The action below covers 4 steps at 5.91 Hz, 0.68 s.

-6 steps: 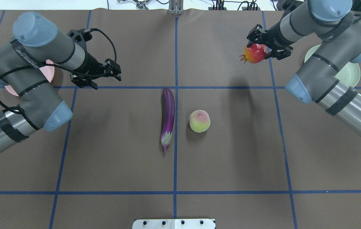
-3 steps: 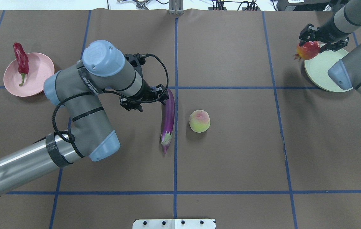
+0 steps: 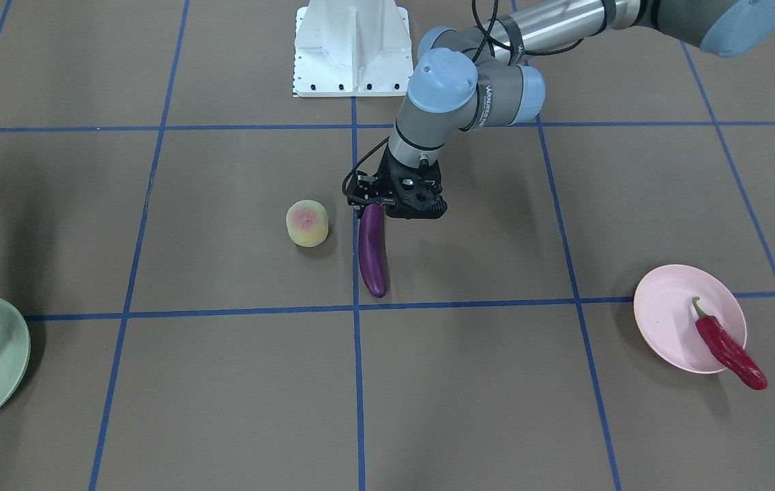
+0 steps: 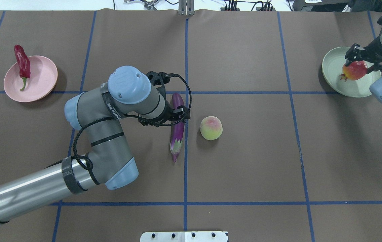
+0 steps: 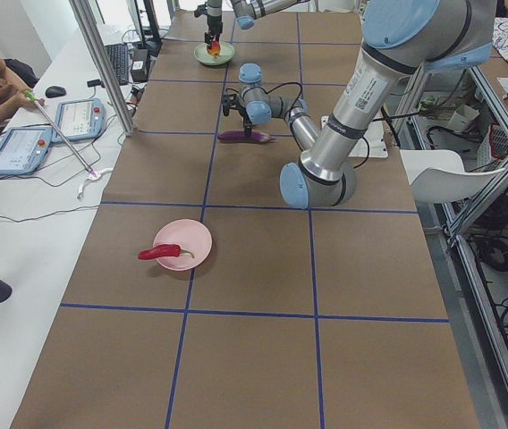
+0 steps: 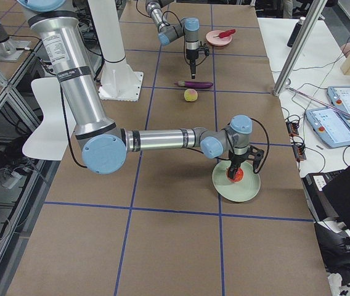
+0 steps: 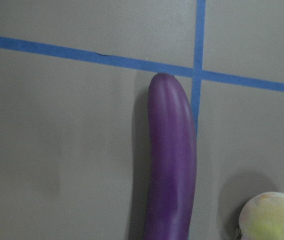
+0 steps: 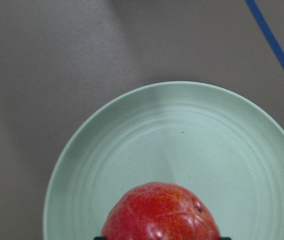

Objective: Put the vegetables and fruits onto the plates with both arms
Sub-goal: 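Grasp purple eggplant with left while right releases fruit on green plate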

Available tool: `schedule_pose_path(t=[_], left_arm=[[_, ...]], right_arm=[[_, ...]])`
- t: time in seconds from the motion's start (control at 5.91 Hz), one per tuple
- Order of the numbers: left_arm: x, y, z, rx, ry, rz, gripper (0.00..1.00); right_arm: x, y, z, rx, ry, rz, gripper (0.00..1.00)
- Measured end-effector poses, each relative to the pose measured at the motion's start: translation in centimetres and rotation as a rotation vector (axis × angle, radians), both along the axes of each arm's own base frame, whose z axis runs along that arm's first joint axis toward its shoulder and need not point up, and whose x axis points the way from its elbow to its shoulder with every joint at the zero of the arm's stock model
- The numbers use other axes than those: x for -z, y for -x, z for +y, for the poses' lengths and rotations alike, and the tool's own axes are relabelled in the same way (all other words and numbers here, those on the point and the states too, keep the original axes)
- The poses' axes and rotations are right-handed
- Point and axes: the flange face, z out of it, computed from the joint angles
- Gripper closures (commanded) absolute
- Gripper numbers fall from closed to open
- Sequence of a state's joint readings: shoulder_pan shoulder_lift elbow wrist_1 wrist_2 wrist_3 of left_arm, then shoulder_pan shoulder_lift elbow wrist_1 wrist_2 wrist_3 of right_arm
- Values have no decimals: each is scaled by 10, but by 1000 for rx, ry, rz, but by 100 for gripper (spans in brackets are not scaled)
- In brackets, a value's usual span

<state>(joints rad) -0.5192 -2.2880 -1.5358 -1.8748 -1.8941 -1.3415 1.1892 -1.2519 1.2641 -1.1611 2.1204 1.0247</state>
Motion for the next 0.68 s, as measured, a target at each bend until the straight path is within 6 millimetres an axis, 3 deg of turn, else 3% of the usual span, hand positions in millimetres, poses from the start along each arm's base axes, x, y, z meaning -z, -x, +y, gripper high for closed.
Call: schedule_pose_path(t=[0.34,0.68], left_arm=[[-4,-32,32,10,-76,-41,14],[-9,-42,41,-38,-160,-73,27]], right_arm=[[-3,-9,2,-16,5,-3,0],[12,-19,-2,-24,-18,-25,0]])
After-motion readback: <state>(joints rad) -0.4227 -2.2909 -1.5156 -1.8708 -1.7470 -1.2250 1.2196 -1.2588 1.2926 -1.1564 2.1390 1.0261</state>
